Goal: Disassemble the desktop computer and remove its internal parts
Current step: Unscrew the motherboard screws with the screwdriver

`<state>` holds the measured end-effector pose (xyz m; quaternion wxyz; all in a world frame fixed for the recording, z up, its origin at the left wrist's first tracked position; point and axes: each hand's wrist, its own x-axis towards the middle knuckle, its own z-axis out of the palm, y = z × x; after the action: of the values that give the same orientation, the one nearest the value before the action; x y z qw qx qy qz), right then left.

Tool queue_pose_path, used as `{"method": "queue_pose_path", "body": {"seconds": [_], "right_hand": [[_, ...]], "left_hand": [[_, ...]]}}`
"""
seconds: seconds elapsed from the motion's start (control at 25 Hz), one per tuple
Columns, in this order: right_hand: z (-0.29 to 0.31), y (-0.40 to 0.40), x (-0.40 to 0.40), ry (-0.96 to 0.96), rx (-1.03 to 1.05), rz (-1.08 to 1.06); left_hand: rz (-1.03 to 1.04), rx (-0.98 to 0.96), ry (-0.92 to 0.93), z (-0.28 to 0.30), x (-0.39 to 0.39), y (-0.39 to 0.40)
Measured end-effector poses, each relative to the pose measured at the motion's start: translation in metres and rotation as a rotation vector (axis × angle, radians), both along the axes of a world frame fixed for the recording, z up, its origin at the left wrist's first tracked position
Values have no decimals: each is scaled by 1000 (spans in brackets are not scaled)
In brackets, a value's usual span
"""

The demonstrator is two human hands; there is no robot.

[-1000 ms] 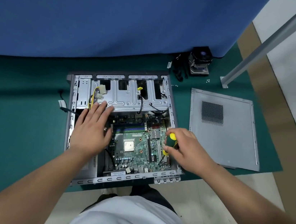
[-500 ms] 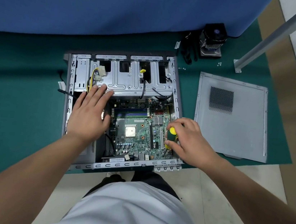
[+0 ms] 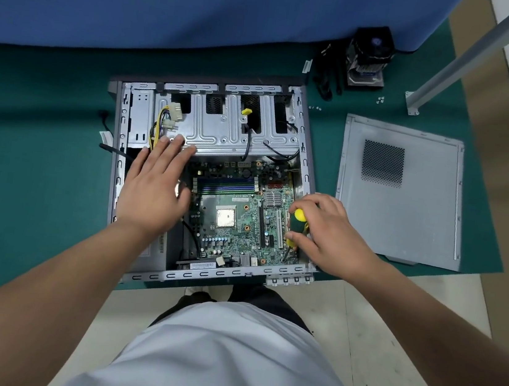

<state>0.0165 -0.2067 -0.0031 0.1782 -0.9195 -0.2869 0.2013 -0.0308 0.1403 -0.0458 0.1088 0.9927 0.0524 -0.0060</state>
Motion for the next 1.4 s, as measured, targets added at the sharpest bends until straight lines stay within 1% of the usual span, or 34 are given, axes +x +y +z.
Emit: {"method": "queue_pose_path", "body": {"seconds": [0.24, 0.32, 0.4, 0.48, 0.56, 0.6, 0.64, 0.72, 0.8, 0.84, 0.92, 1.0, 1.04, 1.16, 1.2, 1.32, 1.4], "right_hand": [[1, 2, -1, -24, -18, 13], [2, 0, -2, -47, -16, 56], [5, -2, -3, -33, 32, 111], [11, -6, -1, 49, 40, 146], [22, -6, 0, 171, 2, 175], [27, -5, -2, 194, -17, 206], [31, -4, -4, 145, -42, 251], [38, 1, -10, -90, -159, 317], [46, 7, -15, -249, -332, 237], [51, 10, -17, -266, -383, 223], [51, 10, -23, -218, -390, 308], [52, 9, -25, -152, -344, 423], [54, 8, -25, -155, -340, 428], [59, 10, -27, -191, -424, 293], [58, 10, -28, -182, -427, 295], [56, 9, -27, -116, -374, 398], [58, 10, -26, -127, -408, 286]], "left_hand": [[-2, 3, 0, 0, 0, 1], [-3, -4, -3, 0, 0, 1], [-2, -6, 1, 0, 0, 1], [-1, -5, 2, 0, 0, 1], [1, -5, 0, 1, 0, 1], [1, -6, -1, 1, 0, 1], [0, -5, -2, 1, 0, 1], [1, -4, -3, 2, 0, 0], [3, -5, -2, 2, 0, 0], [4, -4, -1, 2, 0, 0], [5, -5, -1, 3, -1, -1], [6, -1, 2, 3, 0, -1], [7, 2, 3, 3, -1, -1], [9, 5, 8, 3, -1, -2], [9, 4, 7, 4, -1, -2], [11, 0, 6, 5, -1, -3], [15, -1, 6, 5, -2, -4]]}}
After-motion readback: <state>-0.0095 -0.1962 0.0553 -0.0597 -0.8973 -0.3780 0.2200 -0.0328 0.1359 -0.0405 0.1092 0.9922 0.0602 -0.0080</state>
